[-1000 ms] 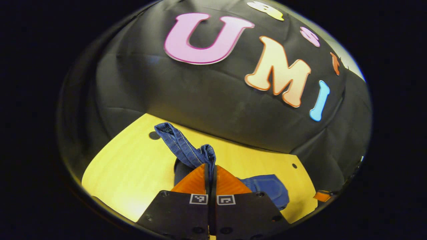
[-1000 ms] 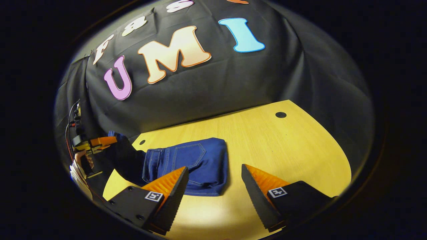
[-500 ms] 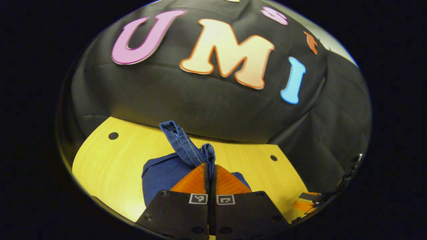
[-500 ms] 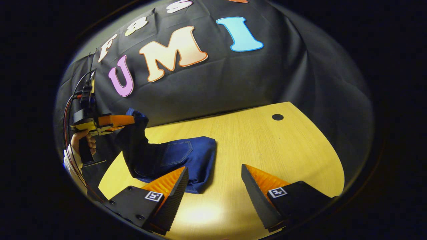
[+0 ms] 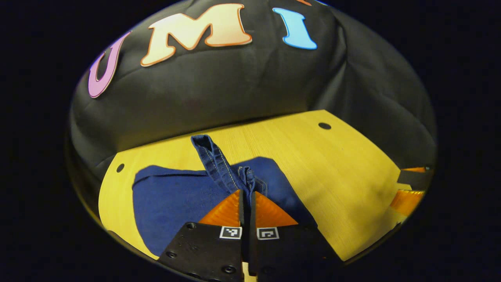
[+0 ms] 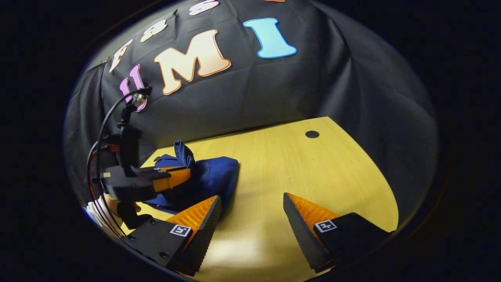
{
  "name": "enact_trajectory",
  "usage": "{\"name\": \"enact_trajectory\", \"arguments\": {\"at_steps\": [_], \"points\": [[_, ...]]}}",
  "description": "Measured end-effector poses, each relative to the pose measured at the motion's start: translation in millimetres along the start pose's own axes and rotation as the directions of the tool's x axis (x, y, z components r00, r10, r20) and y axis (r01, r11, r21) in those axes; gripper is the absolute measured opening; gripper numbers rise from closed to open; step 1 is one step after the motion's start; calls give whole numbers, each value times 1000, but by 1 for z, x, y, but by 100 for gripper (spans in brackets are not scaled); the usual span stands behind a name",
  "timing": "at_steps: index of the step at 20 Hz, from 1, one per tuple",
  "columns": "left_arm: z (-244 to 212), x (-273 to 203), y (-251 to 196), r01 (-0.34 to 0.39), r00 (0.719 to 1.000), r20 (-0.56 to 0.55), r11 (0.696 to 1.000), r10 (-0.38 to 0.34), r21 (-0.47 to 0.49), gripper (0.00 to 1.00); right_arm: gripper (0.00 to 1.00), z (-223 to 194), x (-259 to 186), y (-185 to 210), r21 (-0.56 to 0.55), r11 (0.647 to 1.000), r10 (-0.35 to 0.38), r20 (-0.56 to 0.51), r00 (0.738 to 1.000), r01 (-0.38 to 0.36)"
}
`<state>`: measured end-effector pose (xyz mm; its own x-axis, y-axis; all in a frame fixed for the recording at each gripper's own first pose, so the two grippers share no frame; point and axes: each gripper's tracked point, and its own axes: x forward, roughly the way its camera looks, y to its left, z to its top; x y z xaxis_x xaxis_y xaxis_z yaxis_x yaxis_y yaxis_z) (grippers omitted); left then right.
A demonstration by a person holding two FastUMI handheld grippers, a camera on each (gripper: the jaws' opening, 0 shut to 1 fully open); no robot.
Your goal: Grasp the waist and the cuffs of the jeans and fold them to make the two legs overlap; first hold the waist and fold one-third of the jeans toward the cuffs, then hold the cuffs and fold the remaining one-third in the same direction to finish folding.
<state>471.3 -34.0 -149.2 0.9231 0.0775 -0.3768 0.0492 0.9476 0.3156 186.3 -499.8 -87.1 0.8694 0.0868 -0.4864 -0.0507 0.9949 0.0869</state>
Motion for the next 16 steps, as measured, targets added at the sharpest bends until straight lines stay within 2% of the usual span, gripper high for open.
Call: {"name": "enact_trajectory", "arguments": {"at_steps": [1,2,3,6,7,11,12,13,14,16], "points": [[-7,4,-11,40,999,-3,999,-40,-30,1,98,0,-4,-6,1,1000,-11,-1,1000,11],[-8,1,-21,63,998,5,997,-63,-50,7,94,1,-6,-10,5,1000,-21,1,1000,21],[1,-3,-32,88,996,25,995,-87,-50,27,98,1,-8,-14,8,1000,-30,3,1000,30],[21,-27,-42,96,991,98,995,-94,-12,82,98,5,-16,-16,17,999,-38,19,999,37],[23,-40,-38,90,989,121,996,-90,0,86,98,6,-19,-12,20,999,-32,24,999,31],[28,-102,-3,32,981,194,999,-29,-15,88,98,9,-28,19,11,1000,5,37,999,-6],[25,-119,11,11,980,198,999,-5,-32,88,98,10,-31,30,5,1000,18,44,999,-18],[19,-133,27,-12,980,197,999,21,-46,88,94,12,-35,43,0,1000,31,50,998,-31],[14,-145,44,-38,980,194,998,49,-57,88,98,14,-38,56,-6,999,42,56,998,-42],[4,-168,78,-80,975,202,994,94,-75,88,98,18,-43,83,-17,998,62,75,995,-61]]}}
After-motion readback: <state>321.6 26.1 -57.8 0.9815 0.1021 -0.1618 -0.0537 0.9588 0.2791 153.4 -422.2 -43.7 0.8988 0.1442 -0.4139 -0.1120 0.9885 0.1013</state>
